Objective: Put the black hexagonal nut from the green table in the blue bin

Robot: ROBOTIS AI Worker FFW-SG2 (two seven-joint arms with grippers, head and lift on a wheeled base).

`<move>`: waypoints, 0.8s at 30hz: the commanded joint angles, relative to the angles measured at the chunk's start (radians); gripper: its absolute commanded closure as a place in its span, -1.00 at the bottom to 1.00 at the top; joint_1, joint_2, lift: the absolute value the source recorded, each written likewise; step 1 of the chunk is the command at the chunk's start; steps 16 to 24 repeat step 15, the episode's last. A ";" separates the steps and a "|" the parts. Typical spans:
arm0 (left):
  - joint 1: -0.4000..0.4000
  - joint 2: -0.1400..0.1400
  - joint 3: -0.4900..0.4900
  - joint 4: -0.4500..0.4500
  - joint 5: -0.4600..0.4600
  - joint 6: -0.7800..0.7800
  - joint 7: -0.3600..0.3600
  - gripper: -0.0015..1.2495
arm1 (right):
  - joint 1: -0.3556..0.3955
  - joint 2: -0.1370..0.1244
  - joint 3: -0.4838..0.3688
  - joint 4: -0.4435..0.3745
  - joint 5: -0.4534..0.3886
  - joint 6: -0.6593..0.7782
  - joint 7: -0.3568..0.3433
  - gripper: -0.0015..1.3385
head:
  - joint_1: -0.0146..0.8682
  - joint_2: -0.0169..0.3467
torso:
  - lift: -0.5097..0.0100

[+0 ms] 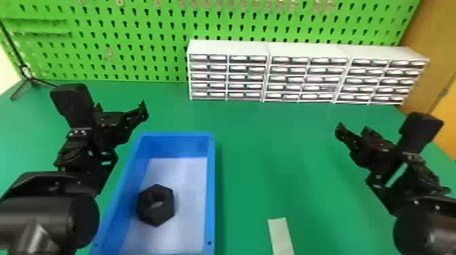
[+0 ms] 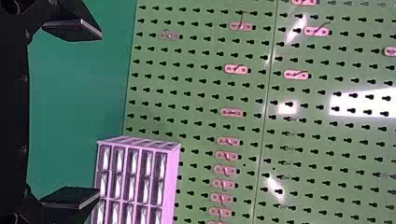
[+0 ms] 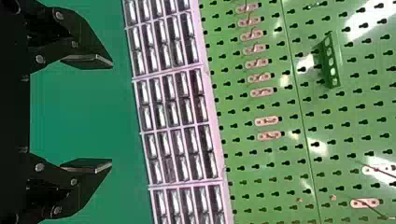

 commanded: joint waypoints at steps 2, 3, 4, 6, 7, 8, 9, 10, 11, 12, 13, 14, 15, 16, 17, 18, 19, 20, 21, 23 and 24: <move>0.000 0.000 0.000 0.000 0.000 0.000 0.000 -0.83 | 0.000 0.000 0.000 0.000 0.001 0.000 0.000 -0.24 | 0.60 -0.86 | 0.59; 0.000 0.000 0.000 0.000 0.000 0.000 0.000 -0.83 | 0.000 0.000 0.000 0.000 0.001 0.000 0.000 -0.24 | 0.60 -0.86 | 0.59; 0.000 0.000 0.000 0.000 0.000 0.000 0.000 -0.83 | 0.000 0.000 0.000 0.000 0.001 0.000 0.000 -0.24 | 0.60 -0.86 | 0.59; 0.000 0.000 0.000 0.000 0.000 0.000 0.000 -0.83 | 0.000 0.000 0.002 0.000 0.001 0.000 0.000 -0.24 | 0.60 -0.86 | 0.59; 0.000 0.000 0.000 0.000 0.000 0.000 0.000 -0.83 | 0.000 0.000 0.002 0.002 0.001 0.000 0.000 -0.24 | 0.60 -0.86 | 0.59; 0.000 0.000 0.000 0.000 0.000 0.000 0.000 -0.83 | 0.000 0.000 0.002 0.002 0.001 0.000 0.000 -0.24 | 0.60 -0.86 | 0.59; 0.000 0.000 0.002 0.000 0.000 0.000 0.000 -0.83 | 0.000 0.000 0.003 0.002 0.002 0.000 0.000 -0.24 | 0.60 -0.86 | 0.59; 0.000 0.001 0.002 0.000 0.000 0.000 0.000 -0.83 | 0.000 0.000 0.005 0.002 0.002 -0.002 0.000 -0.24 | 0.60 -0.86 | 0.59; 0.000 0.000 0.002 0.000 0.000 0.000 0.000 -0.83 | 0.000 0.000 0.006 0.002 0.004 -0.002 0.000 -0.24 | 0.60 -0.86 | 0.59; 0.000 0.000 0.002 0.000 0.000 0.000 0.000 -0.83 | 0.000 -0.002 0.008 0.002 0.005 -0.005 0.000 -0.24 | 0.60 -0.86 | 0.59; 0.002 0.001 0.002 0.002 0.000 0.000 0.000 -0.83 | 0.000 -0.002 0.011 0.005 0.010 -0.012 0.000 -0.24 | 0.60 -0.86 | 0.59; 0.002 0.001 0.002 0.002 -0.002 0.000 0.000 -0.83 | 0.000 -0.002 0.014 0.006 0.010 -0.018 0.000 -0.24 | 0.60 -0.86 | 0.59; 0.002 0.000 0.002 0.002 -0.003 0.000 0.000 -0.83 | 0.000 -0.002 0.017 0.011 0.012 -0.026 0.000 -0.24 | 0.60 -0.86 | 0.59; 0.002 0.000 0.002 0.002 -0.003 0.000 0.000 -0.83 | 0.000 -0.002 0.017 0.011 0.012 -0.026 0.000 -0.24 | 0.60 -0.86 | 0.59; 0.002 0.000 0.002 0.002 -0.003 0.000 0.000 -0.83 | 0.000 -0.002 0.017 0.011 0.012 -0.026 0.000 -0.24 | 0.60 -0.86 | 0.59; 0.002 0.000 0.002 0.002 -0.003 0.000 0.000 -0.83 | 0.000 -0.002 0.017 0.011 0.012 -0.026 0.000 -0.24 | 0.60 -0.86 | 0.59; 0.002 0.000 0.002 0.002 -0.003 0.000 0.000 -0.83 | 0.000 -0.002 0.017 0.011 0.012 -0.026 0.000 -0.24 | 0.60 -0.86 | 0.59; 0.002 0.000 0.002 0.002 -0.003 0.000 0.000 -0.83 | 0.000 -0.002 0.017 0.011 0.012 -0.026 0.000 -0.24 | 0.60 -0.86 | 0.59; 0.002 0.000 0.002 0.002 -0.003 0.000 0.000 -0.83 | 0.000 -0.002 0.017 0.011 0.012 -0.026 0.000 -0.24 | 0.60 -0.86 | 0.59; 0.002 0.000 0.002 0.002 -0.003 0.000 0.000 -0.83 | 0.000 -0.002 0.017 0.011 0.012 -0.026 0.000 -0.24 | 0.60 -0.86 | 0.59; 0.002 0.000 0.002 0.002 -0.003 0.000 0.000 -0.83 | 0.000 -0.002 0.017 0.011 0.012 -0.026 0.000 -0.24 | 0.60 -0.86 | 0.59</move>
